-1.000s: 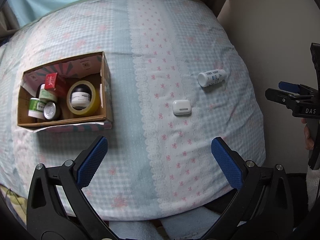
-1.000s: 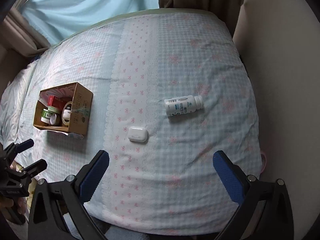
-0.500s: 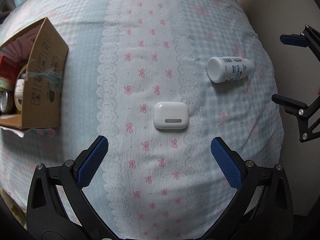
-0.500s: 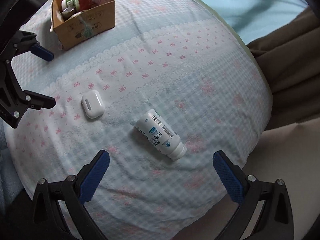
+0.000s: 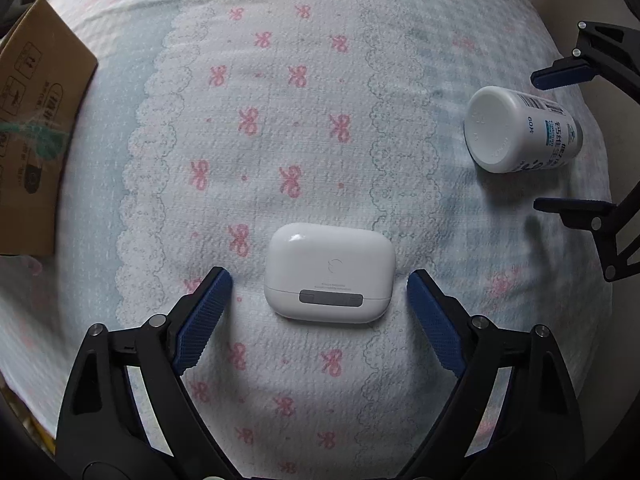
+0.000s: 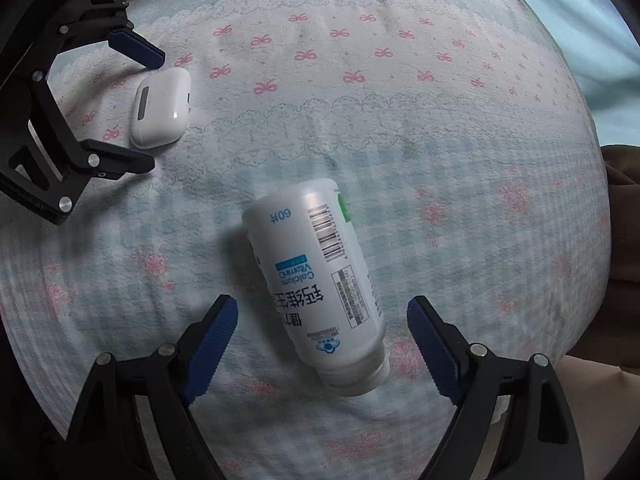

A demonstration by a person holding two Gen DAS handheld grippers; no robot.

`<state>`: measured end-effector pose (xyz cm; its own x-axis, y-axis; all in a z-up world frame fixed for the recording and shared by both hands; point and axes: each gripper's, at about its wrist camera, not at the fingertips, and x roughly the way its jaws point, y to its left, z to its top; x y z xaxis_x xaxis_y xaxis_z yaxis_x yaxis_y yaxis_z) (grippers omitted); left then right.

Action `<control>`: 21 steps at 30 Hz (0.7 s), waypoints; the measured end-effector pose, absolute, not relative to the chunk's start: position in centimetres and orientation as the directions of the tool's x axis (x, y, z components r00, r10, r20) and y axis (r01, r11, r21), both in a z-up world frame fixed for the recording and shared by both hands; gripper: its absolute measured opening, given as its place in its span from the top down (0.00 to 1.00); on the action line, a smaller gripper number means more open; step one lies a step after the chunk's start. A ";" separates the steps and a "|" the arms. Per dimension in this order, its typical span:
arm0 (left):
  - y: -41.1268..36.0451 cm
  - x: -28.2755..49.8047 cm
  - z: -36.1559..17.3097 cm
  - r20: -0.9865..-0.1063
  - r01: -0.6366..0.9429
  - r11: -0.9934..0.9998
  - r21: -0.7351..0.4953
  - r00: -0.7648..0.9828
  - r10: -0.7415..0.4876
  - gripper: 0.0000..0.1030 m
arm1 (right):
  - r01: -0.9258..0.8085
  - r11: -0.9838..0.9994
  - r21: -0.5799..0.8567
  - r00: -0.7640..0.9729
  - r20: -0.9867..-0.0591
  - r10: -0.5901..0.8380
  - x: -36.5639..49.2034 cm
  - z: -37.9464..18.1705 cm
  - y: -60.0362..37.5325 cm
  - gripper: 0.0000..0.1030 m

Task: Organize rigid objects
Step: 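Grasp the white earbud case with the left gripper while the right gripper grasps the white vitamin bottle, then carry the earbud case and vitamin bottle over the cardboard box with both grippers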

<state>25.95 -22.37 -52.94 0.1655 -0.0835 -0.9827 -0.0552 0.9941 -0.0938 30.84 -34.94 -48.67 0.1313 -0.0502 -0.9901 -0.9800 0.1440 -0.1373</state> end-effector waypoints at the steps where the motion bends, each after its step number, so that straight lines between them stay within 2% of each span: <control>1: -22.4 25.9 -53.0 -0.982 -0.056 0.994 -0.091 0.169 -0.081 0.14 | -0.982 0.135 -0.130 0.124 -0.991 -0.049 30.8 -49.0 -34.7 0.24; 2: -22.5 25.9 -53.0 -0.983 -0.055 0.995 -0.088 0.169 -0.077 0.16 | -0.984 0.130 -0.122 0.116 -0.992 -0.052 30.9 -49.2 -34.6 0.28; 4: -22.5 25.9 -52.9 -0.983 -0.049 0.997 -0.066 0.174 -0.056 0.37 | -0.985 0.124 -0.119 0.113 -0.992 -0.054 31.2 -49.7 -34.3 0.39; 6: -22.6 26.2 -52.6 -0.982 -0.044 0.996 -0.079 0.178 -0.070 0.44 | -0.984 0.123 -0.126 0.121 -0.991 -0.049 31.6 -49.7 -34.0 0.46; 7: -22.5 26.2 -52.6 -0.981 -0.043 0.995 -0.089 0.175 -0.080 0.44 | -0.985 0.128 -0.119 0.114 -0.992 -0.046 31.8 -49.7 -33.9 0.48; 14: -21.1 26.4 -51.6 -0.975 -0.044 0.990 -0.132 0.183 -0.122 0.44 | -0.982 0.147 -0.120 0.113 -0.992 -0.059 31.9 -49.5 -33.2 0.49; 21: -19.5 26.8 -48.8 -0.966 -0.053 0.987 -0.152 0.221 -0.137 0.44 | -0.961 0.253 -0.113 0.104 -0.993 -0.051 30.5 -47.6 -32.6 0.49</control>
<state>26.78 -19.46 -48.81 0.2211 -0.1366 -0.9656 -0.0530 0.9870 -0.1518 30.53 -32.57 -47.60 0.1038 -0.0509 -0.9933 -0.9607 0.2534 -0.1134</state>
